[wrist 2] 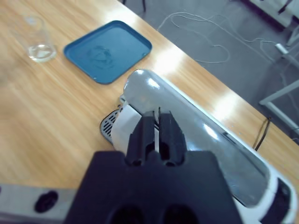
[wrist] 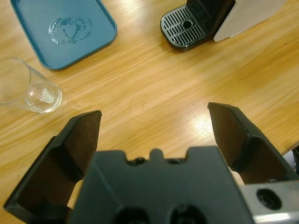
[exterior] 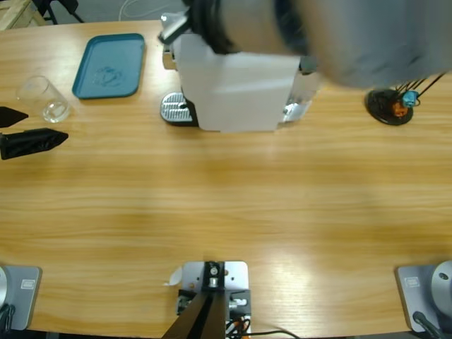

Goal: Pour coffee

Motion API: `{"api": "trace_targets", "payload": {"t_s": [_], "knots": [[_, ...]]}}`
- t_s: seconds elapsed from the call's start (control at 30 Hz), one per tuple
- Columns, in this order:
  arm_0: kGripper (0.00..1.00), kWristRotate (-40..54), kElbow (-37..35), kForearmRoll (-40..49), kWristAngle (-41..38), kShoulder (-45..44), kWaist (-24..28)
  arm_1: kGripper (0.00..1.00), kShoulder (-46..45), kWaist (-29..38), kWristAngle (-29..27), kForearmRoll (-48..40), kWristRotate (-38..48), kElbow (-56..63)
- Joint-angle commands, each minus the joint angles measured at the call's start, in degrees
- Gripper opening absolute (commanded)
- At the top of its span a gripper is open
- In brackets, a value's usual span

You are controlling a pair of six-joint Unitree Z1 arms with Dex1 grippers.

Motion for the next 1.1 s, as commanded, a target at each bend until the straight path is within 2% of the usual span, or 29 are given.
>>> {"api": "trace_targets", "payload": {"t_s": [0.03, 0.13, 0.27, 0.33, 0.37, 0.4, 0.53, 0.63, 0.73, 0.83, 0.93, 1.1], "knots": [[0.991, -0.3, 1.4, -0.5, 1.0, 2.3, -0.4, 0.385, -16.3, -1.9, 10.2, 20.3, -3.6, 2.0], [0.991, -0.6, 1.4, -0.5, 1.7, 1.7, 0.6, 0.499, -23.5, -3.9, 12.4, 24.1, -4.1, 6.4], [0.991, -0.6, 1.1, -0.2, 1.6, 1.4, 0.9, 0.519, -27.3, -7.2, 14.7, 29.1, -4.5, 8.9], [0.996, -0.6, 0.9, -0.1, 1.6, 1.5, 0.9, 0.873, -28.4, -9.4, 18.3, 31.3, -4.5, 9.9], [0.996, -0.6, 0.8, -0.1, 1.6, 1.5, 1.3, 0.970, -29.1, -10.6, 20.0, 31.8, -4.8, 10.6], [0.991, -1.3, 0.8, -0.1, 1.7, 1.3, 2.5, 0.999, -29.9, -11.8, 21.2, 31.9, -4.9, 11.8], [0.997, -7.1, 1.5, -2.2, 2.1, -0.9, 10.8, 0.993, -32.9, -17.1, 26.7, 29.5, -5.6, 18.6], [1.000, -7.1, 2.7, -6.8, 8.2, 2.1, 11.9, 1.000, -34.8, -20.2, 30.6, 23.9, -5.5, 23.7], [1.000, -7.3, 5.6, -15.8, 9.3, 5.5, 12.6, 1.000, -35.9, -21.8, 31.2, 20.4, -5.8, 27.2], [1.000, -7.2, 7.2, -20.5, 9.7, 10.2, 12.6, 1.000, -36.5, -23.3, 33.1, 18.2, -5.9, 30.0], [1.000, -6.8, 7.6, -21.7, 13.3, 14.2, 12.6, 1.000, -37.6, -23.8, 34.1, 16.8, -4.9, 31.9], [1.000, -2.7, 8.0, -21.8, 15.2, 14.3, 14.3, 1.000, -41.7, -23.9, 33.6, 15.5, -3.4, 34.1]]}}
